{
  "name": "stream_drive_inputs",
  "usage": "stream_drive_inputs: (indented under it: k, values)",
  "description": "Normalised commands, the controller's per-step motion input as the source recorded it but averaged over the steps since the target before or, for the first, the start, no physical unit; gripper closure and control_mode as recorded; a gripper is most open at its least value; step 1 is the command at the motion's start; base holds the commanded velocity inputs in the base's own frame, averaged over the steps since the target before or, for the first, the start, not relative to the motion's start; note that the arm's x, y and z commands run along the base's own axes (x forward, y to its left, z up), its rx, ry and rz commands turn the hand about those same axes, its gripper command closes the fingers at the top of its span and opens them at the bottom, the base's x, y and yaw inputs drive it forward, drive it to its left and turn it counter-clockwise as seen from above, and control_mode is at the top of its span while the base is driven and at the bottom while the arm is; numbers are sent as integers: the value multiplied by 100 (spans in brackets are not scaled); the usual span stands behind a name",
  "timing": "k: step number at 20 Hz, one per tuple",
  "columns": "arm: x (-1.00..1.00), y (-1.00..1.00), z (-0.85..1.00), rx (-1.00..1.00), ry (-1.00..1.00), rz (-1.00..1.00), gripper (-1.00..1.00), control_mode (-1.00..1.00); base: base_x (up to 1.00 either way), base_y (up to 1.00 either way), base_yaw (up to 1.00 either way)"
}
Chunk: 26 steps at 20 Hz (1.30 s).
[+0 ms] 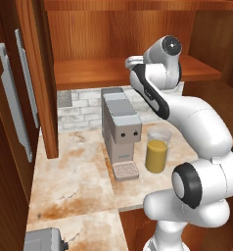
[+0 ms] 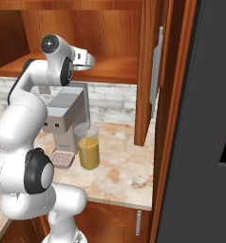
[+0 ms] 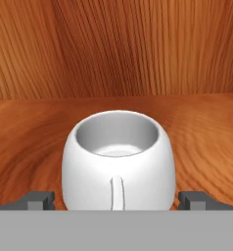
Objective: There is a tray on the dining counter. Grab the cup, mug, and pitcher and place them on the tray. The pitcher may be placed next to the tray if it cannot fit the tray.
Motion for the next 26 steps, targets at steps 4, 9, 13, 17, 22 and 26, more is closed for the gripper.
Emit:
stream_drive_inputs:
  k: [4,9,13,17,22,26]
  values:
    - [1,0,-4,0,1,1,-100,-100,0,0,0]
    - [0,0,0,0,0,0,-100,-100,0,0,0]
    - [0,0,0,0,0,0,-100,-100,0,0,0]
    - [0,0,0,0,0,0,-100,-100,0,0,0]
    - [0,0,0,0,0,0,100,-100,0,0,0]
    - [0,0,0,0,0,0,100,-100,0,0,0]
